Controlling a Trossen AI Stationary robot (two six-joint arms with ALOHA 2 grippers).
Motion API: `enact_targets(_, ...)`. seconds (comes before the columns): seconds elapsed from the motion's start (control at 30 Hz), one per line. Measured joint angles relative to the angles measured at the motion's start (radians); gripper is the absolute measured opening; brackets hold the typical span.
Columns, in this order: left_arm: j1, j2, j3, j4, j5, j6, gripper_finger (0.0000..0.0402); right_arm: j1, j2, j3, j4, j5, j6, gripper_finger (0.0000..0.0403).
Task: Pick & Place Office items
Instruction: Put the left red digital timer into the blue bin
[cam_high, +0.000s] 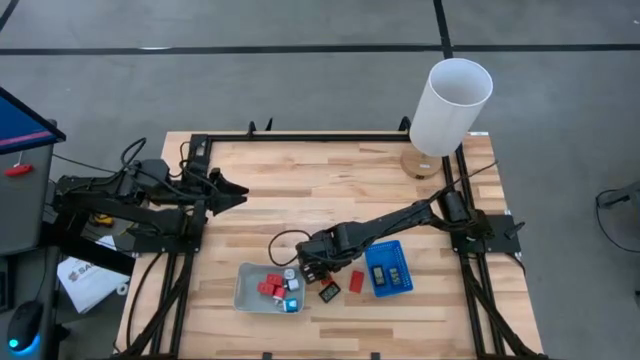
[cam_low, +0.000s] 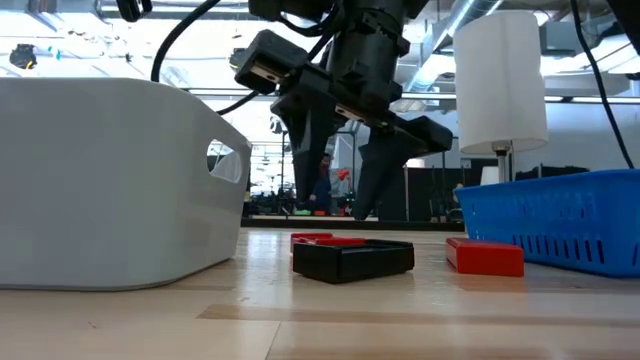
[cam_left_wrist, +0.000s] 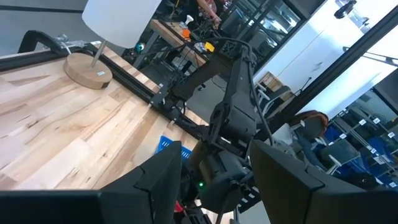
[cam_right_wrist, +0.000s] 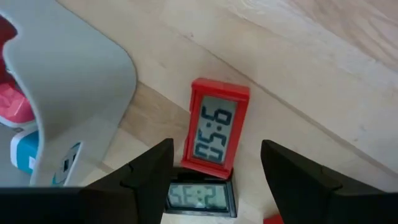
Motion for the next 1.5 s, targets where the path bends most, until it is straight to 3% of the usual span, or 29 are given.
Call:
enact_targets(1.27,0.0,0.0,0.0,0.001,0.0,-0.001,0.0186,-0.005,0.117,0.004,0.013,-0.049,-0.05,0.0232)
enact_targets(1.4,0.0,0.0,0.0,0.002,-0.001,0.0,0.0186,-0.018,0.117,0.004,-0.004,-0.026,-0.074,0.0215)
enact_targets(1.5,0.0,0.0,0.0,0.003,-0.001,0.0,0.0186,-0.031,0.117,0.002,-0.01,-0.023,-0.091,0.018)
